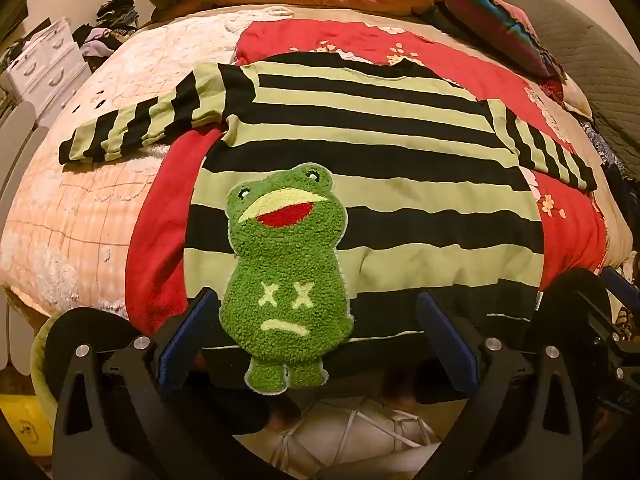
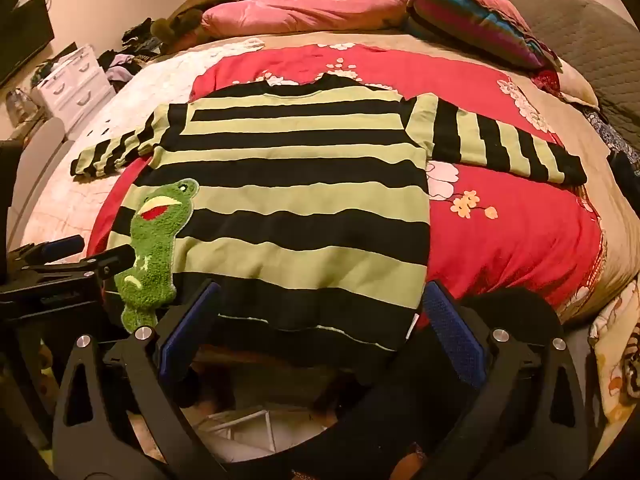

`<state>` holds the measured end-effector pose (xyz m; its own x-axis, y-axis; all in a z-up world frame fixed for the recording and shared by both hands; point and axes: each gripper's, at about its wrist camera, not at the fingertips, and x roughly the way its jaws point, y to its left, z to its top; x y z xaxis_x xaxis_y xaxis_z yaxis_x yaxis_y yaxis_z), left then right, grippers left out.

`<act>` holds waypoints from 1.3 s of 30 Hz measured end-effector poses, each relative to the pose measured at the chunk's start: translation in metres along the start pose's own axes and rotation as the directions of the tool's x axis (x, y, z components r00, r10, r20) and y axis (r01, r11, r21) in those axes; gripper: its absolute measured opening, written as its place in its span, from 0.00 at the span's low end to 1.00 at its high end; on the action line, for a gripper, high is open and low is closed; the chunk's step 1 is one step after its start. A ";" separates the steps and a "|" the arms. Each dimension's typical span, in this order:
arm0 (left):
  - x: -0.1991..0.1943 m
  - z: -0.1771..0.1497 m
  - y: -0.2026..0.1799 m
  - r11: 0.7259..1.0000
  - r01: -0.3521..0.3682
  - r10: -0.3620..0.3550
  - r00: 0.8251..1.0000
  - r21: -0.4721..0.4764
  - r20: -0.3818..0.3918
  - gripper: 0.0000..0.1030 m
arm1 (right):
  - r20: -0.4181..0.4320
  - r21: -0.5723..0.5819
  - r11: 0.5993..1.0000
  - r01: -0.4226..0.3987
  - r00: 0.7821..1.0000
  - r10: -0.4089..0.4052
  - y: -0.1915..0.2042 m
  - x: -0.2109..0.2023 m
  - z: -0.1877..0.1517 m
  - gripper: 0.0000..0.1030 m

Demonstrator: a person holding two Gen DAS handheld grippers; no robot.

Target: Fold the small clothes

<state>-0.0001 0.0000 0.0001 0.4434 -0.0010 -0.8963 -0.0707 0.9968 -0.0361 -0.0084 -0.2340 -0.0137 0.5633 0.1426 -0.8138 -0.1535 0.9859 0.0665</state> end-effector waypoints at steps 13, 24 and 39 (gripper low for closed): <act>-0.007 0.008 -0.004 1.000 -0.007 0.007 1.000 0.005 0.012 0.96 | 0.007 0.006 1.000 -0.011 1.000 0.011 -0.002 -0.002 -0.001 0.92; -0.006 0.002 0.000 1.000 -0.013 0.013 0.999 0.014 0.030 0.96 | 0.009 0.001 1.000 -0.007 1.000 0.007 0.002 -0.001 0.000 0.92; -0.007 0.004 0.000 1.000 -0.020 0.019 0.999 0.019 0.036 0.96 | 0.010 0.000 1.000 -0.004 1.000 0.004 0.002 -0.001 0.000 0.92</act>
<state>-0.0001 0.0000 0.0084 0.4743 0.0210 -0.8801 -0.0625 0.9980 -0.0099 -0.0095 -0.2319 -0.0129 0.5710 0.1477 -0.8076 -0.1561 0.9853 0.0698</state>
